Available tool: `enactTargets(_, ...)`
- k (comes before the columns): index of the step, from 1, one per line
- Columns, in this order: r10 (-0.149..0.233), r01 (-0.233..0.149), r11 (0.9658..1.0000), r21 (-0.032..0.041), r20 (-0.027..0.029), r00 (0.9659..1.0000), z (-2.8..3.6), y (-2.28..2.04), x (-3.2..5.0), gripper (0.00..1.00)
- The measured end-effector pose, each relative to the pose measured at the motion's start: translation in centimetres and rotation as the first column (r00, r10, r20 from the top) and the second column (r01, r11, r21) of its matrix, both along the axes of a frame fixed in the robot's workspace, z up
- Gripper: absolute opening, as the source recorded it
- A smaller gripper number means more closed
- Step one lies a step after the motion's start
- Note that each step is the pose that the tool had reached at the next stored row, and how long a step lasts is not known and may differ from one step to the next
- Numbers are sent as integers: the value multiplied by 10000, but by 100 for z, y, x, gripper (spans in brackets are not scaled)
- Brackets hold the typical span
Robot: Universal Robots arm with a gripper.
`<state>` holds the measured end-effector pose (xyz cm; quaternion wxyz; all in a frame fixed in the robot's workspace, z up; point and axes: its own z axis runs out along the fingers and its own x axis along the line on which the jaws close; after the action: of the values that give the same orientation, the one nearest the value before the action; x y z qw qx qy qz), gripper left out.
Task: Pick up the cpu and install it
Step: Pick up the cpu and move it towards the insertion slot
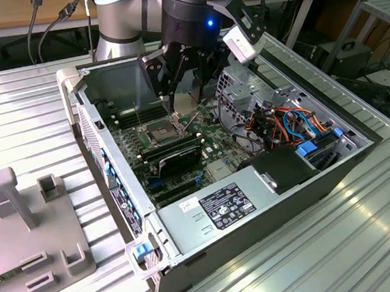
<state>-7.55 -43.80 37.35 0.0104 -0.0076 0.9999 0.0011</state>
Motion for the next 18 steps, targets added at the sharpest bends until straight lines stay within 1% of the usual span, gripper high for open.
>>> enactTargets(1,0,0,10000,1,0,10000,-1,97,7,55)
enactTargets(2,0,0,10000,1,1,10000,-2,272,11,55)
enactTargets(3,0,0,10000,1,0,10000,-2,363,11,55)
enactTargets(14,0,0,10000,2,1,10000,-7,365,12,55)
enactTargets(16,1,-1,10000,1,0,10000,-33,364,12,55)
enactTargets(18,0,0,10000,1,0,10000,-81,364,11,55)
